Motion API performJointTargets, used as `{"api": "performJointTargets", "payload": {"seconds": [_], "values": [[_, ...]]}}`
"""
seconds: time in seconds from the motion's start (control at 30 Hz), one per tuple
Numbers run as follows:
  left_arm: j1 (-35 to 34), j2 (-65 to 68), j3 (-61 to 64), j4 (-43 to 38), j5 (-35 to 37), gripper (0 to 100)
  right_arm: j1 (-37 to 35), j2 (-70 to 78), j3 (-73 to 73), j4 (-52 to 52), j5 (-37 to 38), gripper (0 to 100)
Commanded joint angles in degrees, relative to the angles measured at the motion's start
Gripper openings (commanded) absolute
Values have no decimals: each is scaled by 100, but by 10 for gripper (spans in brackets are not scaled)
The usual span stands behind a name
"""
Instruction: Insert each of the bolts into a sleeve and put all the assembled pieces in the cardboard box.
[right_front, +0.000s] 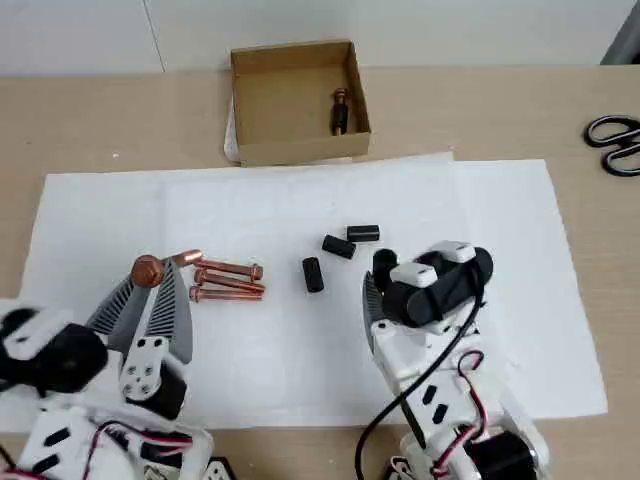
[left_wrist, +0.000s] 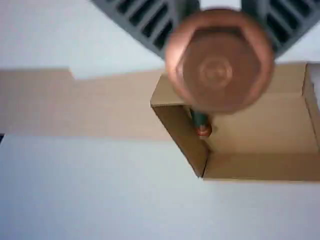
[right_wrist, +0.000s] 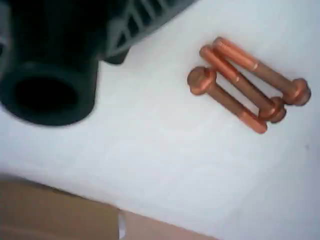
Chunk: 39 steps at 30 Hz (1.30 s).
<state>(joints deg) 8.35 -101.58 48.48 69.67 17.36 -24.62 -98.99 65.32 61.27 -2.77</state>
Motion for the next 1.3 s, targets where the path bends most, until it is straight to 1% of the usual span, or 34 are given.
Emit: {"api": "performJointTargets", "payload": {"seconds": [0.0,0.1,0.17,0.23,0.4,0.6,0.73,0.9,1.03,1.17,1.27], "values": [[26,-246,549,-624,53,6,-330,-22,167,-602,62,5],[167,-167,708,-862,484,6,-1007,-22,519,-857,53,5],[501,-176,875,-1055,659,6,-1385,-22,765,-1077,53,6],[870,-176,971,-1231,765,6,-1604,-22,967,-1332,53,6],[1459,-149,1042,-1424,1029,6,-1754,-22,1152,-1446,70,6],[2048,-141,1015,-1187,1073,6,-1763,-22,1178,-1429,79,5],[2136,-141,1007,-1029,1187,6,-1754,-22,1301,-1429,79,5],[2057,-141,998,-993,1187,6,-1745,-22,1371,-1429,79,5],[1248,-141,1042,-1178,1160,6,-1613,-22,1547,-1209,185,5],[369,44,1209,-1196,1081,6,-1024,-127,1670,-1156,387,5],[53,651,1349,-1099,1090,6,-646,-497,1670,-1147,747,5]]}}
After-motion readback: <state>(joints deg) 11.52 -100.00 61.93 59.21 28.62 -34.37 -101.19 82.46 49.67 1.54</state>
